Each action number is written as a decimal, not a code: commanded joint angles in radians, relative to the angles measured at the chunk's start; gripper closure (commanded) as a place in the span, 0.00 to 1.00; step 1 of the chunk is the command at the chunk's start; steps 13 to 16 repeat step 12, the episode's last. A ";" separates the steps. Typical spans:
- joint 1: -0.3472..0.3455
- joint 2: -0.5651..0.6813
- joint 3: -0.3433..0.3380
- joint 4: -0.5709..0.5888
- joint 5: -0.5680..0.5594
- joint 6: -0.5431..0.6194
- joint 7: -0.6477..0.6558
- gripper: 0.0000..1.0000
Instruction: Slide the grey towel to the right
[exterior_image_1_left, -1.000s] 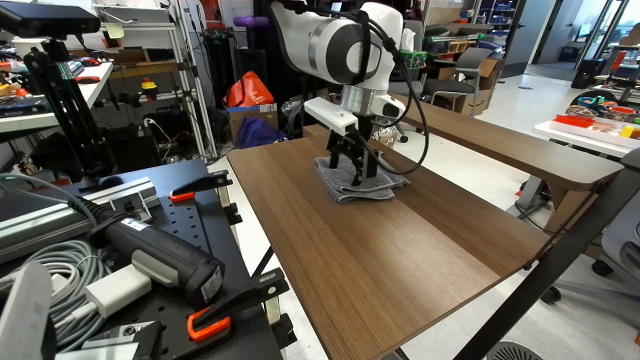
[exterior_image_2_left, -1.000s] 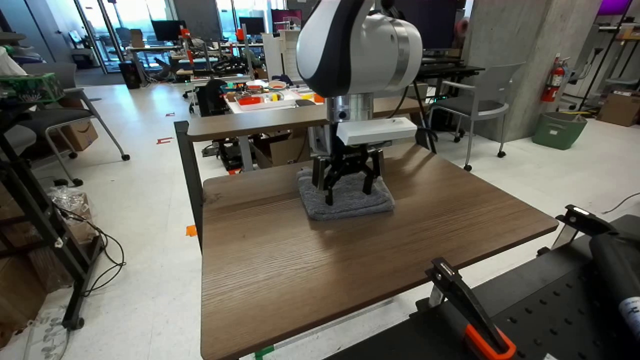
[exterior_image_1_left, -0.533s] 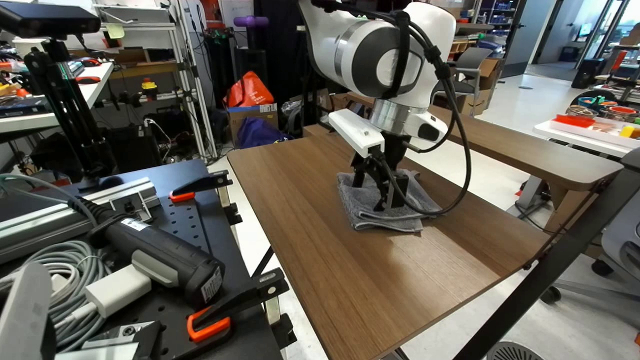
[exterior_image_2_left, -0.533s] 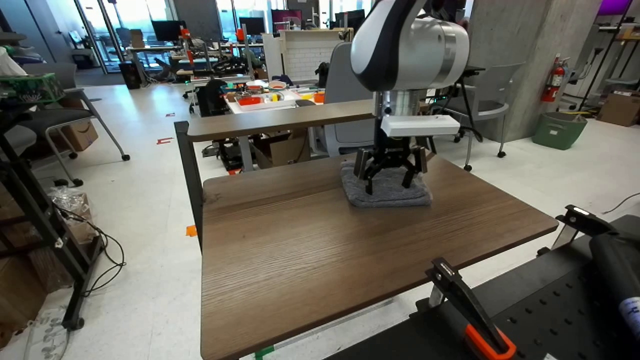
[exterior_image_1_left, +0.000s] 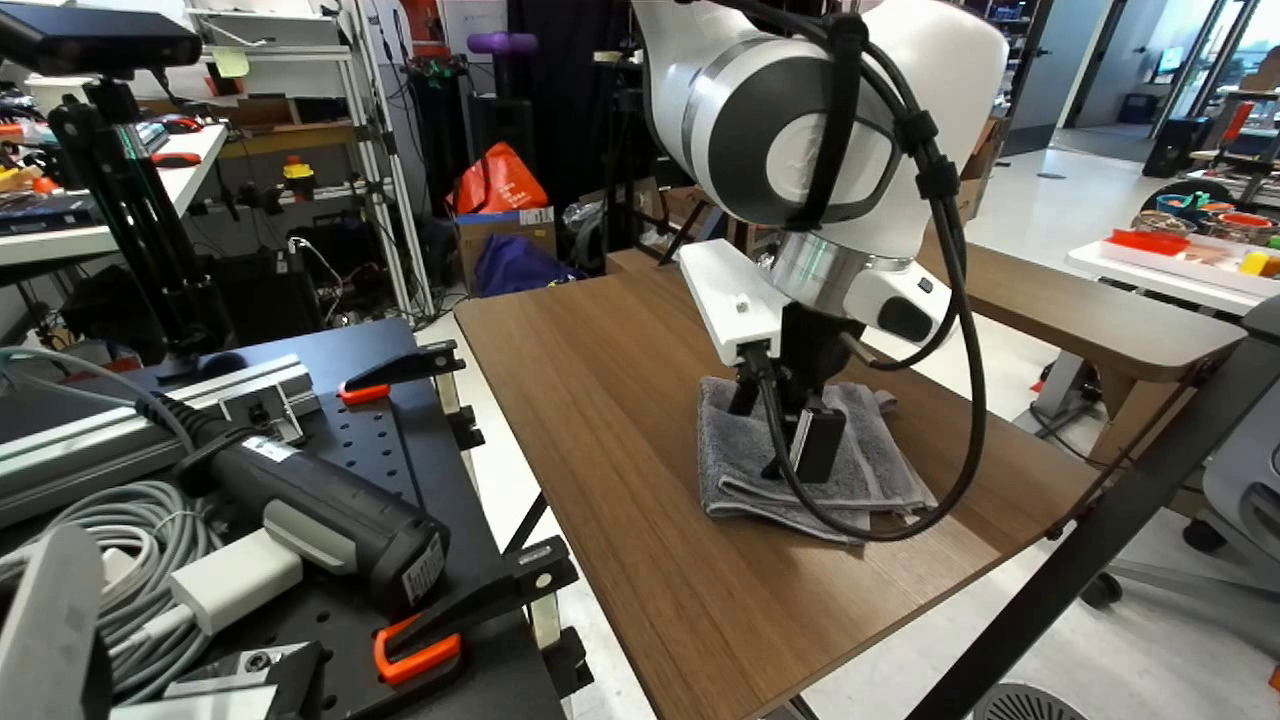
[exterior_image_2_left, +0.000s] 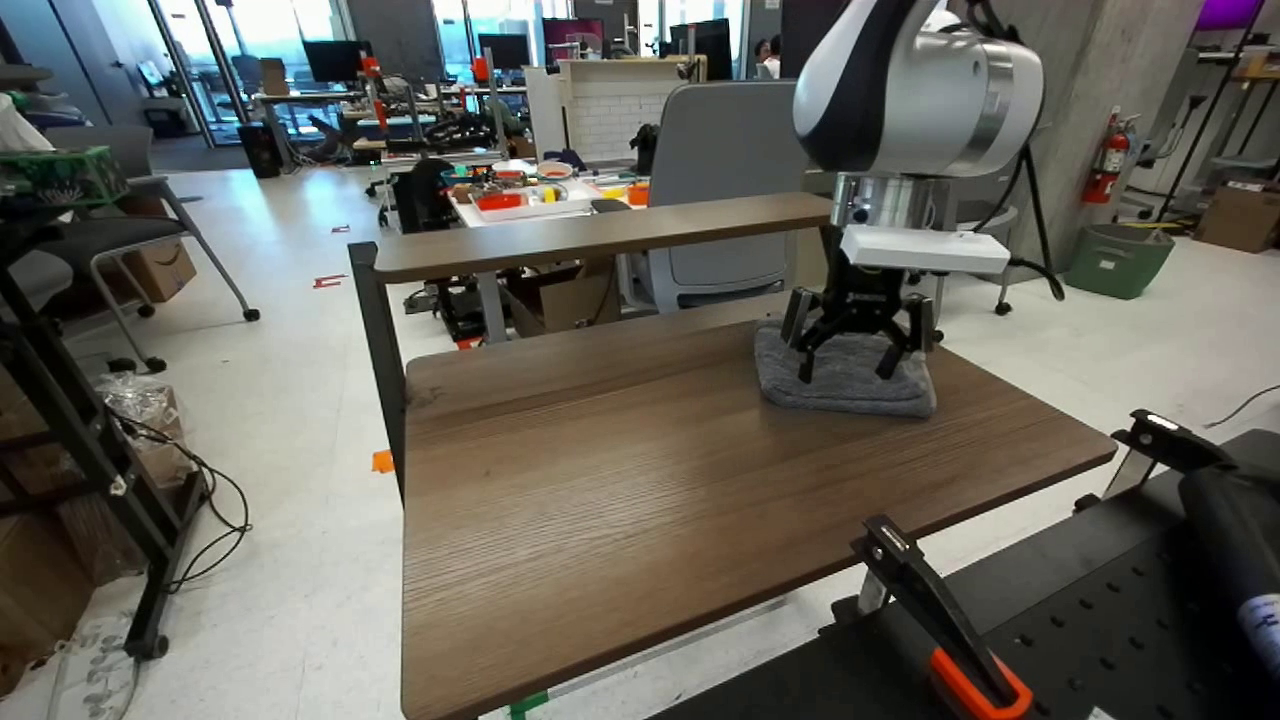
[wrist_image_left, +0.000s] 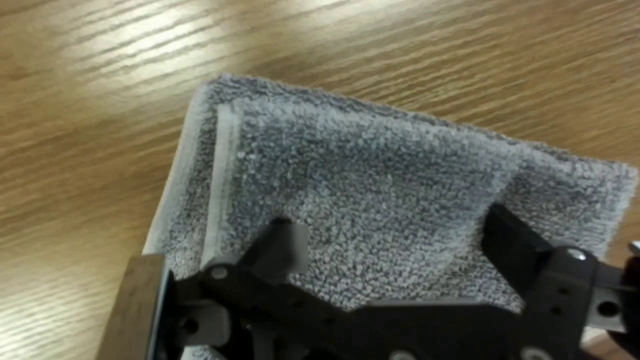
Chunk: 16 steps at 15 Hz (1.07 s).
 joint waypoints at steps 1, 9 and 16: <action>-0.040 -0.047 -0.004 -0.078 0.043 0.038 -0.010 0.00; -0.038 -0.137 -0.005 -0.109 0.028 0.011 -0.041 0.00; -0.035 -0.159 -0.006 -0.119 0.028 0.006 -0.043 0.00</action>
